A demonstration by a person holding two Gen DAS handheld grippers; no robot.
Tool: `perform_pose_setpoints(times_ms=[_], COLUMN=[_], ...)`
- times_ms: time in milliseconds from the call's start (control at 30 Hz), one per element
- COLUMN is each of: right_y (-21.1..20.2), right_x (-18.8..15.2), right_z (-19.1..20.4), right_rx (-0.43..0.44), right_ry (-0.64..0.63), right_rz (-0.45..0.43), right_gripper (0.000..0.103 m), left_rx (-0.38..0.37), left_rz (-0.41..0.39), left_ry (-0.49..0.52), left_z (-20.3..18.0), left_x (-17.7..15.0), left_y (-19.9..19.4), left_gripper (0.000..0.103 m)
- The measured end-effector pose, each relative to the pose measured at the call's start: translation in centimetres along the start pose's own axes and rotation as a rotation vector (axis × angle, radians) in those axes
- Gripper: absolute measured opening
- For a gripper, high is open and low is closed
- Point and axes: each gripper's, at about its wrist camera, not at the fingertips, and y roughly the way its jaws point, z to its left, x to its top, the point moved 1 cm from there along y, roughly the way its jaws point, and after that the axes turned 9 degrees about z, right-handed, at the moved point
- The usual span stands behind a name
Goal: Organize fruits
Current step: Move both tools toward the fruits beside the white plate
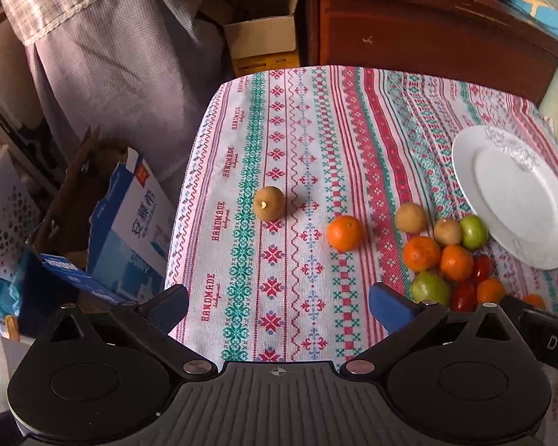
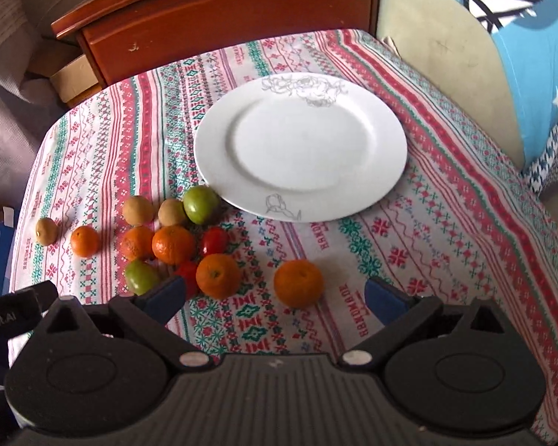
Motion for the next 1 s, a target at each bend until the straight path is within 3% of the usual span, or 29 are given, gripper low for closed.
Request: perform_pose_setpoints(times_ms=[300, 1000], right_y=[0.0, -0.1], right_x=[-0.3, -0.3], right_z=[1.3, 1.8], right_rx=[-0.028, -0.029], right_ry=[-0.085, -0.125], right_rz=[-0.002, -0.021], right_gripper=[0.101, 0.099], left_rx=[0.017, 0.03], left_rz=[-0.007, -0.017], left_ry=[0.035, 0.04], left_z=[-1.0, -0.9], left_x=[-0.4, -0.6], left_y=[0.3, 0.4], left_gripper=[0.103, 0.101])
